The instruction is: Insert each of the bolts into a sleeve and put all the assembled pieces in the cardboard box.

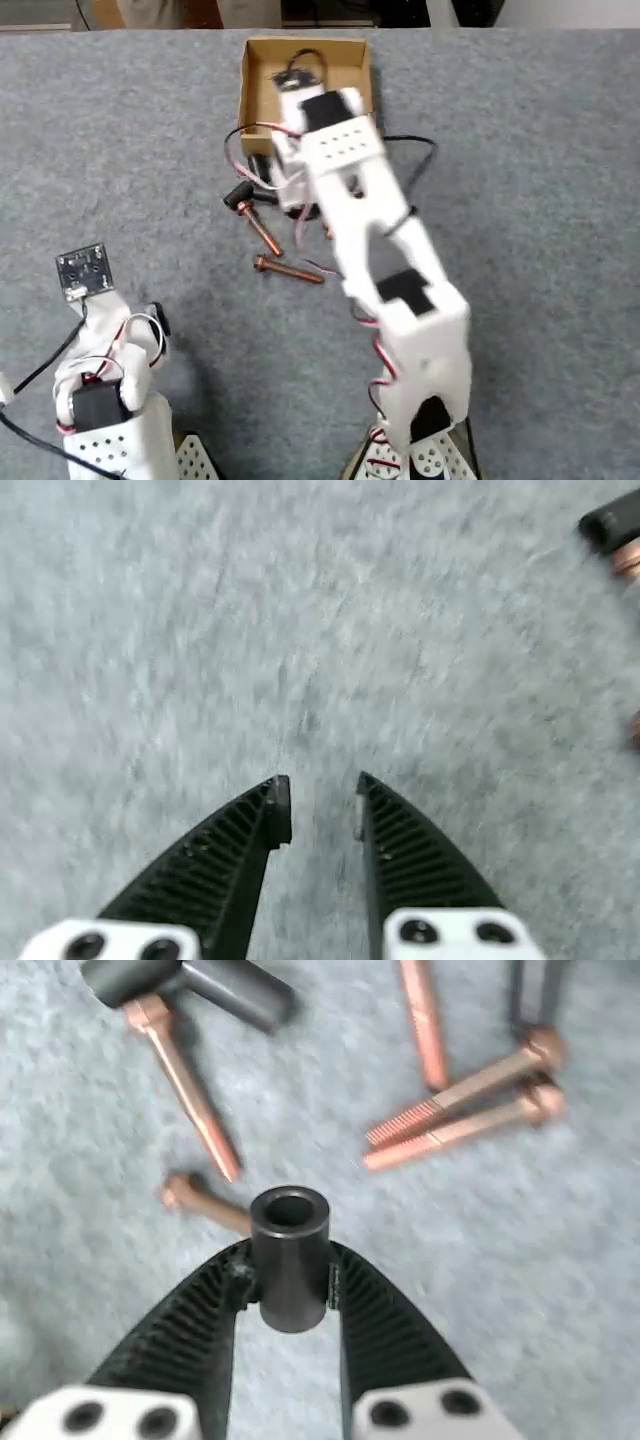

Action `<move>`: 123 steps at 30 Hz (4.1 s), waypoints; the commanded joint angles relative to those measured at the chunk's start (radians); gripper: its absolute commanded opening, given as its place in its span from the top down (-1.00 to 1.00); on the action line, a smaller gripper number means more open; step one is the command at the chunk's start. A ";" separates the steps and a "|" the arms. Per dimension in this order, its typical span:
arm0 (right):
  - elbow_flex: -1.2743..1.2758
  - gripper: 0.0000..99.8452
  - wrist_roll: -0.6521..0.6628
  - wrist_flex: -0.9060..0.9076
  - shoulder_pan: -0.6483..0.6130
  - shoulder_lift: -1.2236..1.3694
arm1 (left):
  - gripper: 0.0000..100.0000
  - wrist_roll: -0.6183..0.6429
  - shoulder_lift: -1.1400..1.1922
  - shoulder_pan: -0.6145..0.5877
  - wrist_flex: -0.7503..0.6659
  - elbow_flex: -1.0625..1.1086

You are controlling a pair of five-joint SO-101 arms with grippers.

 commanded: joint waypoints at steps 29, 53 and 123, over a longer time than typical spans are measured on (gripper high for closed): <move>1.273 0.96 0.453 -0.402 0.661 -1.264 | 0.77 0.539 1.356 0.534 0.100 -1.200; 1.929 0.96 0.451 -1.036 0.659 -1.356 | 0.77 0.842 2.184 0.542 0.094 -1.723; 2.008 0.96 0.196 -1.071 -0.090 -2.227 | 0.96 0.232 1.566 0.493 0.506 -2.031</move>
